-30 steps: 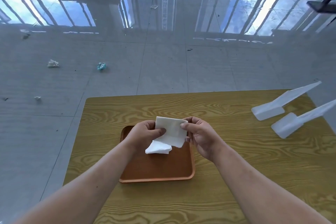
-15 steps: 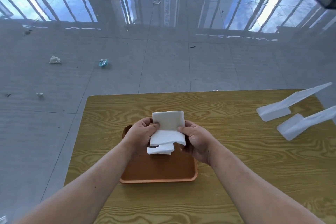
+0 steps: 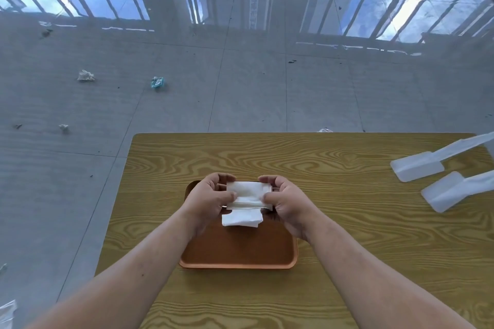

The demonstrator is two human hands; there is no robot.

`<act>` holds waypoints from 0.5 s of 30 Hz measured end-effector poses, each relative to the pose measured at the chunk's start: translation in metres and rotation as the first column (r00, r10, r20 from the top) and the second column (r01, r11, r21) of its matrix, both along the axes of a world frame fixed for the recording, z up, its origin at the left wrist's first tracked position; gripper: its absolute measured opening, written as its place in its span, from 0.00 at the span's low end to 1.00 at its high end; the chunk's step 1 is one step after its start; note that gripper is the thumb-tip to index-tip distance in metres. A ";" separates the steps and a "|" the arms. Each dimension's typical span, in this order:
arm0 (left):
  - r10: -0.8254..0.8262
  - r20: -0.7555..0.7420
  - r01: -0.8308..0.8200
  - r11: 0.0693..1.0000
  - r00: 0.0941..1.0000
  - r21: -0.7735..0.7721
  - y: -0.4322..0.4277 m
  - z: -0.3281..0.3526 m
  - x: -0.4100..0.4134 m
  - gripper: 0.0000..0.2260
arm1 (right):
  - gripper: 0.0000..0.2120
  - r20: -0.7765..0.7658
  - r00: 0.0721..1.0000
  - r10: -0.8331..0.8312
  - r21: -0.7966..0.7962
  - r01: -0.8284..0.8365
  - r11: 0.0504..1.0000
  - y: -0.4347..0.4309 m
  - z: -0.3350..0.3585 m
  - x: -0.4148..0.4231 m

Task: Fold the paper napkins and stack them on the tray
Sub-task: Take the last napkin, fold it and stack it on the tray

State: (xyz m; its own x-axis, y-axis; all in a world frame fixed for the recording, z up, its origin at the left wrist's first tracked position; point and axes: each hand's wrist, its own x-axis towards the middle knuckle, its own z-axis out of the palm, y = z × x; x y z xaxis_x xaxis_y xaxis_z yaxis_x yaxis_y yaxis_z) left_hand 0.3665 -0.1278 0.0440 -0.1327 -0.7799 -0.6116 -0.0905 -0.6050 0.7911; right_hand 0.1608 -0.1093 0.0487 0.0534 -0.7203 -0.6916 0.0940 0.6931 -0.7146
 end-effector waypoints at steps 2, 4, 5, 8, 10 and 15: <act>0.010 0.132 -0.003 0.999 0.991 -0.047 0.003 -0.015 0.002 0.15 | 0.21 -0.116 0.993 0.034 -0.012 -0.036 0.999 0.001 -0.010 0.006; -0.015 0.271 0.039 0.996 0.962 -0.084 0.006 -0.028 0.006 0.15 | 0.22 -0.217 0.974 0.060 -0.020 -0.066 0.998 0.004 -0.020 0.010; -0.039 0.324 0.072 0.993 0.945 -0.090 0.008 -0.033 0.008 0.15 | 0.22 -0.266 0.961 0.074 -0.020 -0.082 0.996 0.005 -0.026 0.011; -0.103 0.430 0.156 0.983 0.897 -0.091 0.012 -0.042 0.011 0.14 | 0.21 -0.379 0.919 0.108 -0.018 -0.124 0.992 0.010 -0.039 0.012; -0.132 0.487 0.199 0.976 0.863 -0.089 0.013 -0.047 0.013 0.13 | 0.20 -0.449 0.882 0.145 -0.028 -0.177 0.984 0.012 -0.045 0.011; -0.191 0.664 0.343 0.934 0.723 -0.105 0.023 -0.049 0.010 0.28 | 0.23 -0.804 0.499 0.322 -0.047 -0.594 0.803 0.024 -0.046 0.004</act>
